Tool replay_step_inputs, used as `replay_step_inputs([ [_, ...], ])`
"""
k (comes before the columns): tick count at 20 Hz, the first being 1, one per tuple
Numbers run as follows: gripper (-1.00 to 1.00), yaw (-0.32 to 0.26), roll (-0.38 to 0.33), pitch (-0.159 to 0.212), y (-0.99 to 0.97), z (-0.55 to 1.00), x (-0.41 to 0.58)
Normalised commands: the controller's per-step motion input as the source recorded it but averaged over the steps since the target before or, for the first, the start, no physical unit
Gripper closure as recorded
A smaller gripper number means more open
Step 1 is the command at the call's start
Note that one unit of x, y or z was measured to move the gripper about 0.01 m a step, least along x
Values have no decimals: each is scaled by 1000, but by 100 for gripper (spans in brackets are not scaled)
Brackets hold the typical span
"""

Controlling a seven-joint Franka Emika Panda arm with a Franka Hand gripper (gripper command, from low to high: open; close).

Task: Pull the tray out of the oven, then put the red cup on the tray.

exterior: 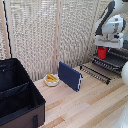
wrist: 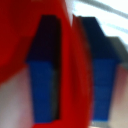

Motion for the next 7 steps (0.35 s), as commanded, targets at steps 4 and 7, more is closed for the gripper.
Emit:
replay_step_inputs([
  [4,-100,-92,79,96,9,605,49],
  [7,-100,-61,90,103,39,726,30],
])
